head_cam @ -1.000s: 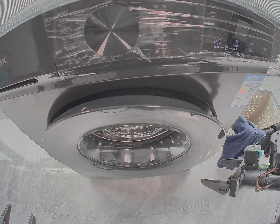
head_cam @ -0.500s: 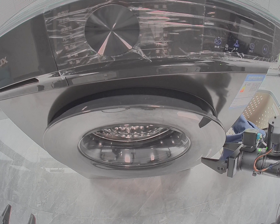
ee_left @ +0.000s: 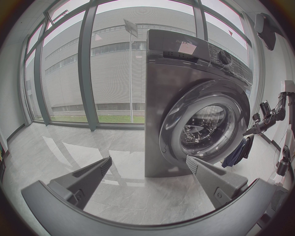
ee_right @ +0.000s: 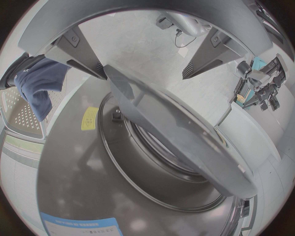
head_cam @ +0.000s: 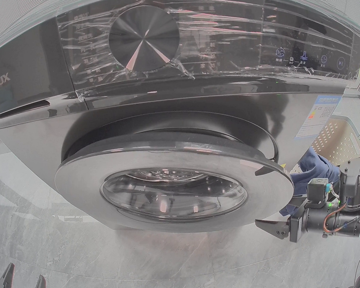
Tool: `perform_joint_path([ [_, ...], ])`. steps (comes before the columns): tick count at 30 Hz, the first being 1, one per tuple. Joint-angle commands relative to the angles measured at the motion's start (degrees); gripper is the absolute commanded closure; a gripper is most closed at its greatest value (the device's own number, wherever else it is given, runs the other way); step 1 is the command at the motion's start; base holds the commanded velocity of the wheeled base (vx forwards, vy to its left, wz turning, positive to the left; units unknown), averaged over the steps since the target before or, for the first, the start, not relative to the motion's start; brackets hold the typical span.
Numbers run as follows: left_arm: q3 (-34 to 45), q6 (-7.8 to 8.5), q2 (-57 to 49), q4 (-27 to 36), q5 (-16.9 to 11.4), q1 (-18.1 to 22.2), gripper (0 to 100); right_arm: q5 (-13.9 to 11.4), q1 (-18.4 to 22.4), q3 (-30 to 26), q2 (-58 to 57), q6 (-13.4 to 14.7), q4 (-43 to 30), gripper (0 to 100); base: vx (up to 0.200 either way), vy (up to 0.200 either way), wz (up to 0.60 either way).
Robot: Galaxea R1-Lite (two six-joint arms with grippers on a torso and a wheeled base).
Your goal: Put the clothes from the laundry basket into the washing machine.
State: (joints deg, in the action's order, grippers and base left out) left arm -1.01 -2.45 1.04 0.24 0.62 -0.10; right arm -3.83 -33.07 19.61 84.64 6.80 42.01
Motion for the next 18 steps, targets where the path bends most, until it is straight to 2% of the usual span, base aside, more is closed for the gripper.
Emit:
perform_joint_path([
  [1, 0.84, -0.01, -0.42, 0.02, -0.01, 0.01, 0, 0.14, -1.38, -4.67, -4.22, 0.14, -0.17, 0, -0.200, 0.000, 0.00],
  [5, 0.84, -0.10, -0.42, 0.02, -0.01, 0.01, 0, 0.31, 0.03, -2.83, -3.16, -0.21, 0.09, 0, -0.200, 0.000, 0.00],
  [10, 0.84, -0.10, -0.42, 0.02, -0.01, 0.01, 0, -0.13, 4.60, 3.06, 0.35, -1.44, 0.00, 0, 0.000, 0.000, 0.00],
  [14, 0.84, -0.01, -0.42, 0.02, 0.08, 0.01, 0, -1.09, 4.24, 4.73, 1.93, -1.44, 0.00, 0, 0.000, 0.000, 0.00],
  [18, 0.84, -0.10, -0.42, 0.02, -0.01, 0.01, 0, -1.27, 1.43, 3.94, 2.99, -0.91, 0.18, 0, 0.000, 0.000, 0.00],
])
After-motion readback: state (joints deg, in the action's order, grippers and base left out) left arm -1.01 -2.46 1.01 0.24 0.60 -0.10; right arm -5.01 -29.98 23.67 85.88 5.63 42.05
